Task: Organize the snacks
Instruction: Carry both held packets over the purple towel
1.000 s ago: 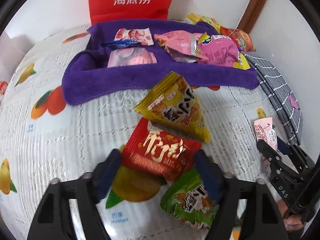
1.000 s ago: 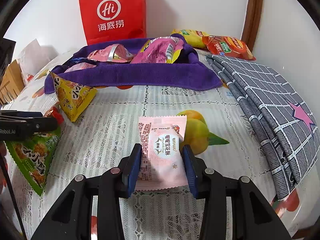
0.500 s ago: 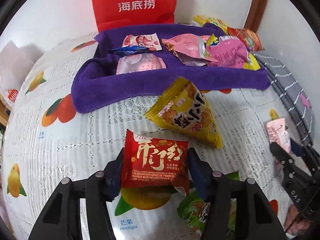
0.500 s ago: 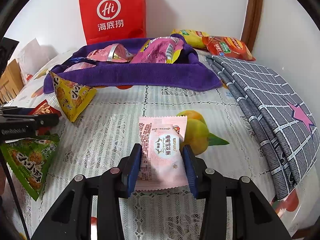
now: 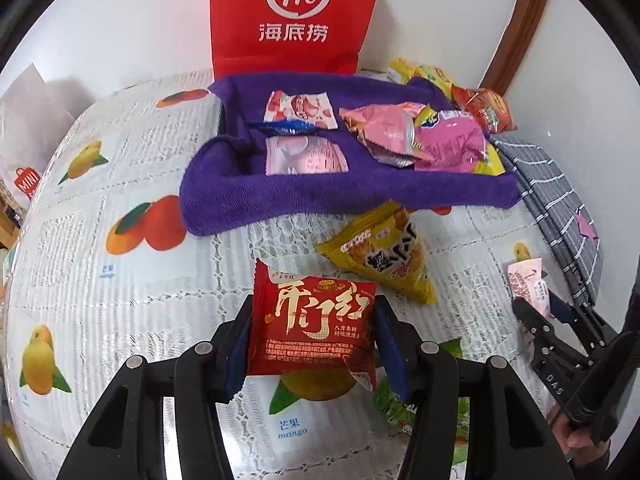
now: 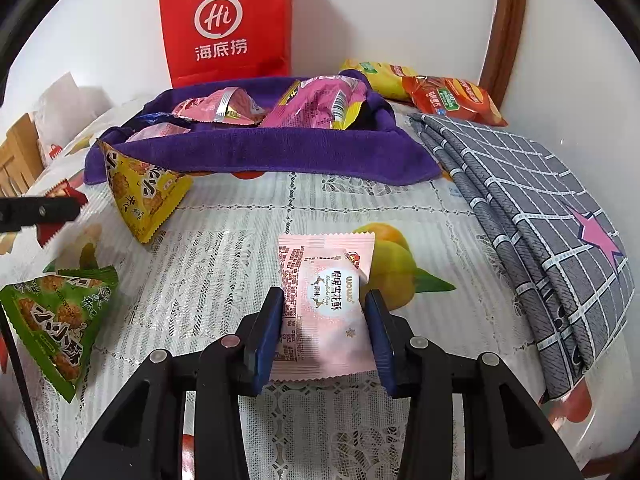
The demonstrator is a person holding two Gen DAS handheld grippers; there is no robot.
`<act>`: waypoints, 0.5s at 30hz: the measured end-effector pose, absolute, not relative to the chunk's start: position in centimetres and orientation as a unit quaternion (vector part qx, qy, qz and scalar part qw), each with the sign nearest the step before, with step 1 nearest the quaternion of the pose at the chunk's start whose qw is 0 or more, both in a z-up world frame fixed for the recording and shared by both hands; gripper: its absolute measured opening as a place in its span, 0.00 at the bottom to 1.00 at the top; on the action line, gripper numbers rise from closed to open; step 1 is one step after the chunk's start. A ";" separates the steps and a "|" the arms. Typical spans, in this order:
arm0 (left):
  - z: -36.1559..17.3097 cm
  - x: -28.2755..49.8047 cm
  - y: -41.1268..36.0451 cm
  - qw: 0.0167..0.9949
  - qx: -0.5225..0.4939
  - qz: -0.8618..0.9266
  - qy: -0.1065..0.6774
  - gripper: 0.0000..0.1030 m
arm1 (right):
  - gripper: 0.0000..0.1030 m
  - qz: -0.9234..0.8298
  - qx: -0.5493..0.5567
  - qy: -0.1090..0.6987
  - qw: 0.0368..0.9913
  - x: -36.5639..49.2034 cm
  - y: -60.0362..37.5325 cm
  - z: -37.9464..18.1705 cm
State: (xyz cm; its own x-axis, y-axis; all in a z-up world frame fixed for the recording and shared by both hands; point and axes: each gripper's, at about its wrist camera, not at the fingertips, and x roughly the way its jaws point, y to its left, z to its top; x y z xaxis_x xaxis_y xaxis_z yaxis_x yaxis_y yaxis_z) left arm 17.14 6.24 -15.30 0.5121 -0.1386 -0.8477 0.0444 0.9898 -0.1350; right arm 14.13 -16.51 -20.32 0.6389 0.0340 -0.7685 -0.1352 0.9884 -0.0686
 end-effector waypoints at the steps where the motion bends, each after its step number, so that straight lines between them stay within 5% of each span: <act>1: -15.1 17.2 6.3 0.868 -0.048 -0.055 0.491 0.51 | 0.40 0.046 -0.064 0.423 0.903 14.1 -16.4 -20.2; 15: -10.5 20.1 6.6 0.879 -0.049 -0.085 0.467 0.51 | 0.39 0.076 -0.009 0.393 0.916 17.0 -15.9 -12.8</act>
